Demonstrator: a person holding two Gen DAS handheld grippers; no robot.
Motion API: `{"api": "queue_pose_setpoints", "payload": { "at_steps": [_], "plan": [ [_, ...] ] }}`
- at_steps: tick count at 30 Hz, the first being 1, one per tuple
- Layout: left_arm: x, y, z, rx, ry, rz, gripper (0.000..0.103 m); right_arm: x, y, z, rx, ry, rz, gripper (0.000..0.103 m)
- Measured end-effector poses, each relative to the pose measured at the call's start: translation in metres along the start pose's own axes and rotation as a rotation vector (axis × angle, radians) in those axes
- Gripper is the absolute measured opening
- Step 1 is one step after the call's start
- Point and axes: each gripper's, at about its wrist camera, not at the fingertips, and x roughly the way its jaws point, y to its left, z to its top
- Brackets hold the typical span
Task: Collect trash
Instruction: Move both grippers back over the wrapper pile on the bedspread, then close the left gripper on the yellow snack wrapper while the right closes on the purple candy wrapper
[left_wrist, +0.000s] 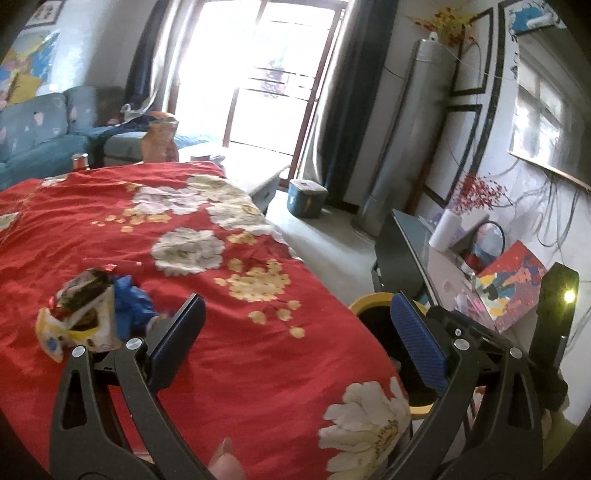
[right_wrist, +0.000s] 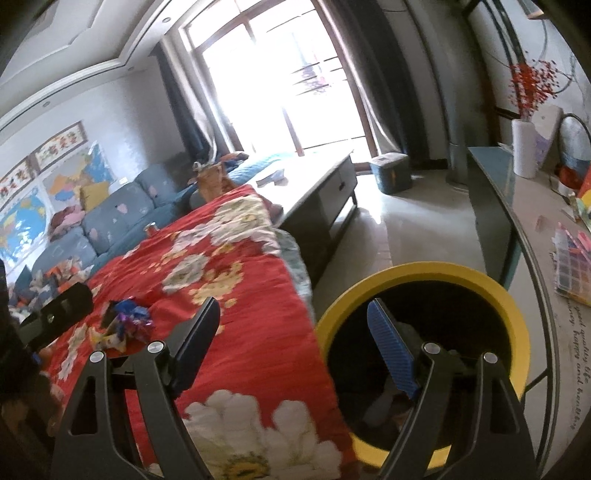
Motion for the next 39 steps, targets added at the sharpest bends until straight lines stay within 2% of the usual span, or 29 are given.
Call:
{"api": "queue_pose_setpoints", "payload": {
  "at_steps": [21, 39],
  "plan": [
    [-0.039, 0.076, 0.004, -0.128, -0.068, 0.126, 0.092, 0.016, 0.085, -0.016, -0.158, 0.072, 0.149, 0.080],
    [-0.056, 0.144, -0.002, -0.253, -0.059, 0.235, 0.092, 0.049, 0.158, -0.023, -0.298, 0.156, 0.271, 0.080]
  ]
}}
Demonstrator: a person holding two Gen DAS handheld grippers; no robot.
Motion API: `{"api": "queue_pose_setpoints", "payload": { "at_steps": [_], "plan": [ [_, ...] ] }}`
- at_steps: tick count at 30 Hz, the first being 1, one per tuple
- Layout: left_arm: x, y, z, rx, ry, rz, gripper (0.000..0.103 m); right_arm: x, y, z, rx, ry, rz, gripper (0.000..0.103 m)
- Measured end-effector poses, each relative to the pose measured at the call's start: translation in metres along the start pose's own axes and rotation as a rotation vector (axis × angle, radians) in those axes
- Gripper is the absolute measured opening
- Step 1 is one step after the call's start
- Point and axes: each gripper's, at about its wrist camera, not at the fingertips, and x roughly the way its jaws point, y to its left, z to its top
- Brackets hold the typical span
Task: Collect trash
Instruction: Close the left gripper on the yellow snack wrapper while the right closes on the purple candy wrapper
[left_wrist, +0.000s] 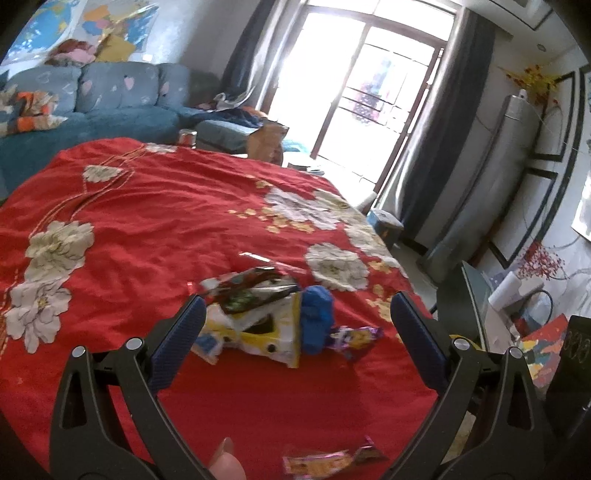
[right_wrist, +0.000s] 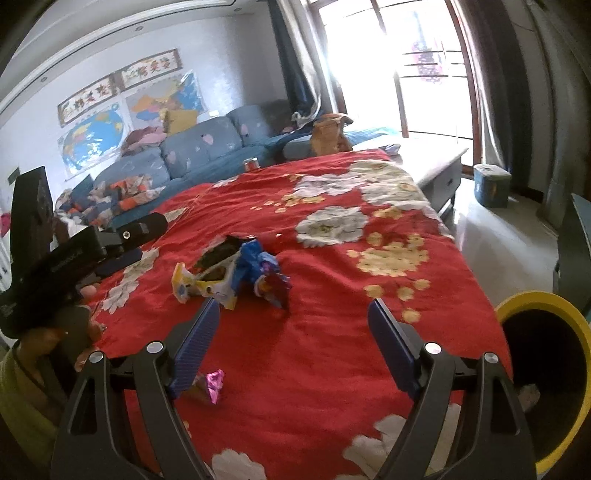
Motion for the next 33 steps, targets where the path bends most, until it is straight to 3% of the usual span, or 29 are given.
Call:
{"api": "queue_pose_setpoints", "payload": {
  "at_steps": [13, 22, 33],
  "plan": [
    [0.014, 0.052, -0.003, -0.087, 0.055, 0.066, 0.092, 0.051, 0.009, 0.012, -0.023, 0.075, 0.030, 0.080],
    [0.041, 0.077, -0.014, -0.139, 0.146, 0.033, 0.092, 0.081, 0.002, 0.016, 0.023, 0.128, 0.066, 0.079],
    [0.068, 0.088, -0.023, -0.173, 0.207, -0.023, 0.091, 0.103, 0.002, 0.013, 0.052, 0.170, 0.116, 0.056]
  ]
}}
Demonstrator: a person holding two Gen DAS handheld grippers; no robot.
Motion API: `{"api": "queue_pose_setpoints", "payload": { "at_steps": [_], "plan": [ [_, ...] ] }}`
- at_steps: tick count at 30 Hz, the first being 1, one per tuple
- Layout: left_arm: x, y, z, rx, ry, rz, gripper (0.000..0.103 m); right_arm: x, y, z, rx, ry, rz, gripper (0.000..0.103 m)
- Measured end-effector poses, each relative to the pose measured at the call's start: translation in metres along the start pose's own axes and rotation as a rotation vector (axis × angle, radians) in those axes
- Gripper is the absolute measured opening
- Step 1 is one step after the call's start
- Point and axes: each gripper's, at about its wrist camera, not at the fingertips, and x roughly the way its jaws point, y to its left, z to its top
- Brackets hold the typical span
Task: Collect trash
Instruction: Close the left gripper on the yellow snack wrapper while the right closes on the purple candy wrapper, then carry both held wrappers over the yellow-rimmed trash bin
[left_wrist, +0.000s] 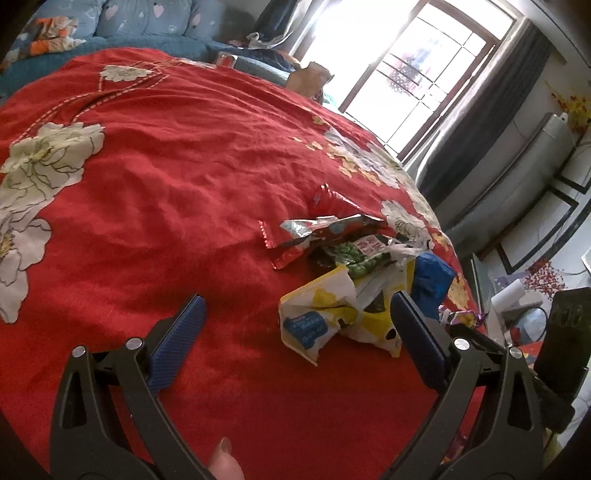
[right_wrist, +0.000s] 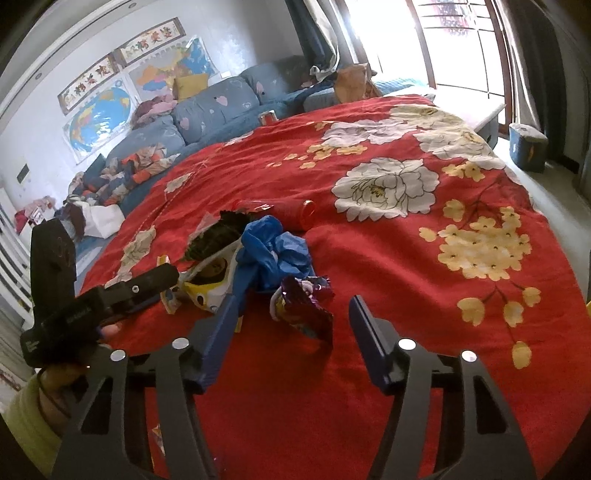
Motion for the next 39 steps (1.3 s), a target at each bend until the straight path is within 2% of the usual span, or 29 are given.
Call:
{"api": "queue_pose_setpoints", "payload": {
  "at_steps": [2, 4, 9, 12, 14, 16, 17, 31, 39],
  "plan": [
    [0.001, 0.000, 0.000, 0.000, 0.002, 0.000, 0.083, 0.001, 0.001, 0.000, -0.001, 0.002, 0.004, 0.052],
    [0.003, -0.002, 0.000, 0.008, 0.005, 0.000, 0.079, 0.003, 0.001, 0.000, -0.002, 0.007, 0.004, 0.048],
    [0.005, -0.004, 0.000, 0.020, 0.012, -0.008, 0.063, 0.004, -0.001, 0.000, 0.007, 0.010, 0.005, 0.031],
    [0.005, -0.005, 0.000, 0.022, 0.011, -0.022, 0.054, 0.002, -0.001, -0.001, 0.004, 0.003, 0.011, 0.029],
    [0.005, -0.007, -0.001, 0.030, 0.014, -0.040, 0.042, 0.000, 0.000, -0.001, 0.001, 0.000, 0.013, 0.027],
    [0.003, -0.011, -0.003, 0.048, 0.013, -0.034, 0.041, -0.004, -0.001, -0.004, 0.003, -0.002, 0.012, 0.027],
    [0.002, -0.011, -0.004, 0.053, 0.015, -0.036, 0.035, -0.006, -0.001, -0.004, 0.006, -0.003, 0.012, 0.027],
    [-0.016, -0.032, -0.011, 0.099, 0.029, -0.075, 0.030, -0.047, -0.021, -0.023, 0.075, -0.022, -0.010, 0.026],
    [-0.042, -0.057, -0.010, 0.167, -0.054, -0.077, 0.030, -0.067, -0.036, -0.029, 0.116, -0.050, -0.024, 0.026]
  ]
}}
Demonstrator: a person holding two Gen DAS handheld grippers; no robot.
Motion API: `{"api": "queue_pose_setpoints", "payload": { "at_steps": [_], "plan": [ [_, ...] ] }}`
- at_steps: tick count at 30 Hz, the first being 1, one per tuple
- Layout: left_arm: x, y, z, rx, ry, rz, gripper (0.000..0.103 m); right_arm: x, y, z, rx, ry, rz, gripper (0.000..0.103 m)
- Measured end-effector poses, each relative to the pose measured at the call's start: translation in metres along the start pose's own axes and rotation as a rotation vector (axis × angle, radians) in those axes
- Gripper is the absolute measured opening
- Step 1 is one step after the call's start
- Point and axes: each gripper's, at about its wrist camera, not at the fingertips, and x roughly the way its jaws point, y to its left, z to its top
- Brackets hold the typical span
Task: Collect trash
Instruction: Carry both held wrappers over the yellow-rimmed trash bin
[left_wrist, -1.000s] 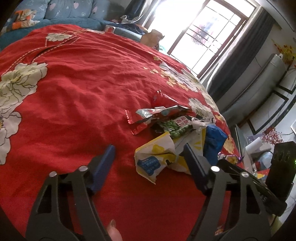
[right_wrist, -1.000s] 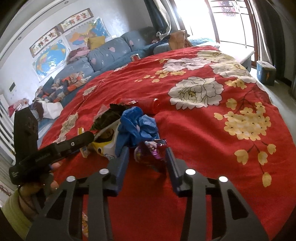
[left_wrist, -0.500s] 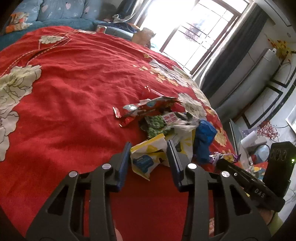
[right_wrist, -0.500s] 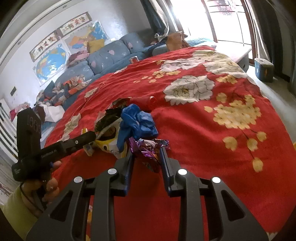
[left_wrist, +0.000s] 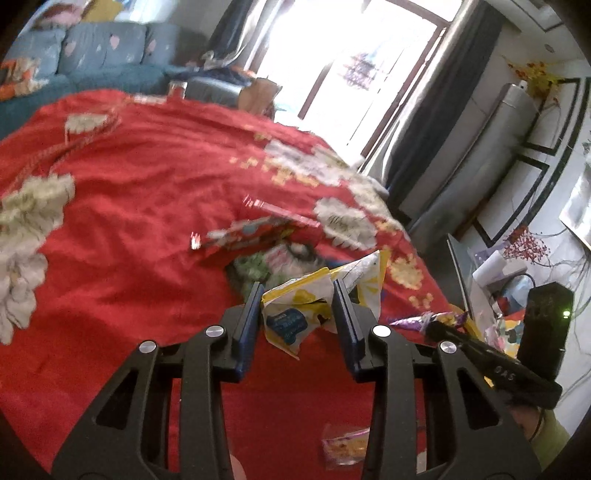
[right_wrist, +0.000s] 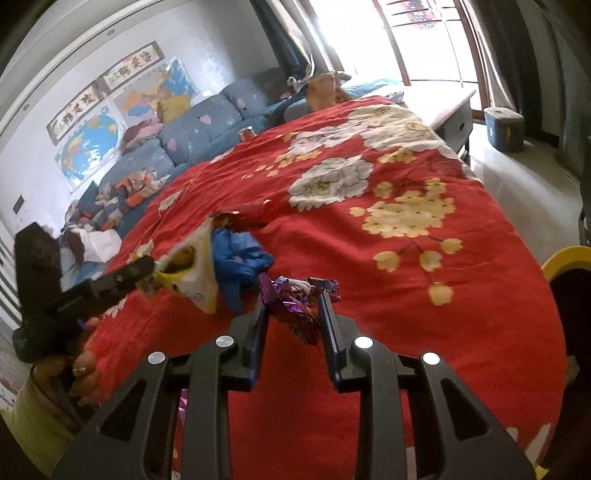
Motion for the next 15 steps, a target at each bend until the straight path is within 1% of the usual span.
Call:
{"api": "queue_pose_setpoints", "payload": {
  "at_steps": [6, 15],
  "plan": [
    [-0.015, -0.020, 0.005, 0.047, -0.038, -0.035, 0.030, -0.014, -0.007, 0.002, 0.020, -0.029, -0.014, 0.026],
    [-0.018, -0.048, -0.002, 0.100, -0.036, -0.077, 0.030, -0.037, -0.022, 0.011, 0.040, -0.084, -0.046, 0.026]
  ]
}}
